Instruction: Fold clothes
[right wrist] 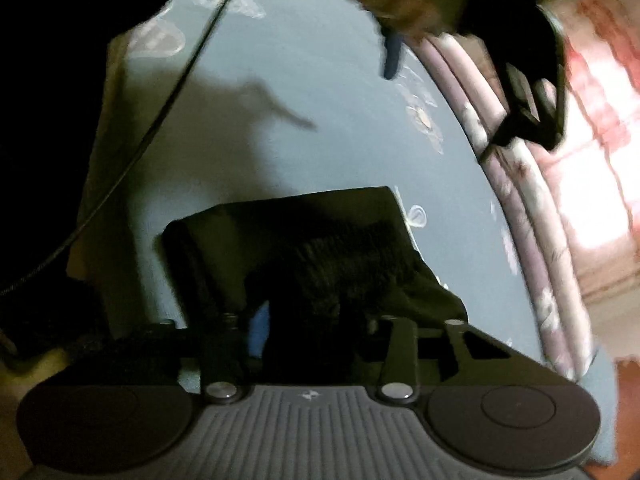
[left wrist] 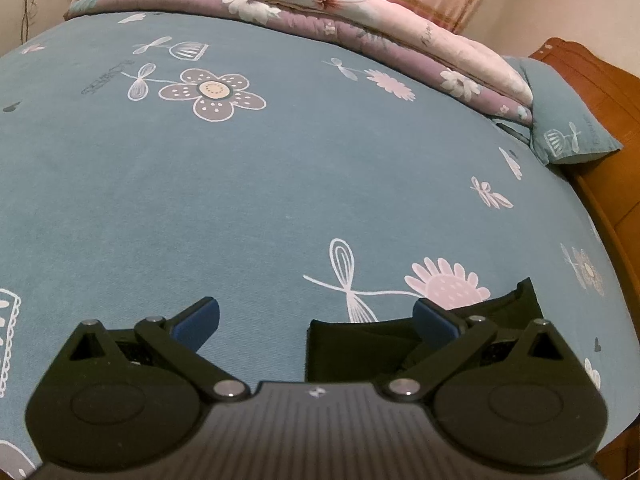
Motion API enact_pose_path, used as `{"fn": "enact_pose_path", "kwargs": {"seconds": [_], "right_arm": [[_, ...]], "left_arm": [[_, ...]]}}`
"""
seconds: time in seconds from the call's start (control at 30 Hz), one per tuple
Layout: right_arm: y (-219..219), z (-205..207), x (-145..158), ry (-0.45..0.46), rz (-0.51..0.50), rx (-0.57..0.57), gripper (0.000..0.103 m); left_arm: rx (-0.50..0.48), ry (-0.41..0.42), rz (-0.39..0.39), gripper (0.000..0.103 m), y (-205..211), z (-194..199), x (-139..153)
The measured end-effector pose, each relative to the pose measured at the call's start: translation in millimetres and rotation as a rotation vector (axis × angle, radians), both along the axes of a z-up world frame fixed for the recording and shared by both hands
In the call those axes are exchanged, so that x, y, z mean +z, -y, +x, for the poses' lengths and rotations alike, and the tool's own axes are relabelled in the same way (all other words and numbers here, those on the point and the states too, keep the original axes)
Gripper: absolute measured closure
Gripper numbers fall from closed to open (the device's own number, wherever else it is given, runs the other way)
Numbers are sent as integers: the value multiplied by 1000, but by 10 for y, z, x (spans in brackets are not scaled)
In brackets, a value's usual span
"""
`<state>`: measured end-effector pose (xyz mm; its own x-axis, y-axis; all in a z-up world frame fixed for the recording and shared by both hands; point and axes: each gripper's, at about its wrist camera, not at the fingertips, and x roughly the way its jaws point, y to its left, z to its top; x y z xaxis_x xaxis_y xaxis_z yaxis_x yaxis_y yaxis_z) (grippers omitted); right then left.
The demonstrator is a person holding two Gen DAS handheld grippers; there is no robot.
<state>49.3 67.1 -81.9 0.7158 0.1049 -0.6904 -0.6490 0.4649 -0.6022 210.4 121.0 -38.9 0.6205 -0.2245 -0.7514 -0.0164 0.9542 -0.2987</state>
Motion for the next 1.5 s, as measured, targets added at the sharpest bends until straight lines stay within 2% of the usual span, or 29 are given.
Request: {"fn": "enact_pose_path", "kwargs": {"seconds": [0.2, 0.43, 0.57, 0.73, 0.87, 0.97, 1.07, 1.13, 1.27, 1.4, 1.5], "right_arm": [[205, 209, 374, -65, 172, -69, 69], [197, 379, 662, 3, 258, -97, 71], [122, 345, 578, -21, 249, -83, 70], [-44, 296, 132, -55, 157, -41, 69], [-119, 286, -3, -53, 131, -41, 55], [-47, 321, 81, -83, 199, -61, 51], [185, 355, 283, -147, 340, -96, 48], [410, 348, 413, -171, 418, -138, 48], [1002, 282, 568, -126, 486, -303, 48], [1737, 314, 578, -55, 558, -570, 48], [2031, 331, 557, -40, 609, -656, 49]], "left_arm": [[25, 1, -18, 1, -59, 3, 0], [34, 8, -23, 1, -78, -11, 9], [36, 3, -21, 1, -77, -2, -1], [32, -5, -14, 1, -53, 5, -10], [14, -9, -6, 1, 9, 19, -20], [-14, -12, 7, 1, 112, 25, -21], [-79, -8, -9, 1, 247, 5, 1], [-139, -6, -44, 1, 354, -17, 19], [-295, -6, -91, 1, 680, -81, 45], [-428, -36, -47, 1, 1098, -123, -45], [-480, -94, 17, 1, 1345, -108, -229]]}}
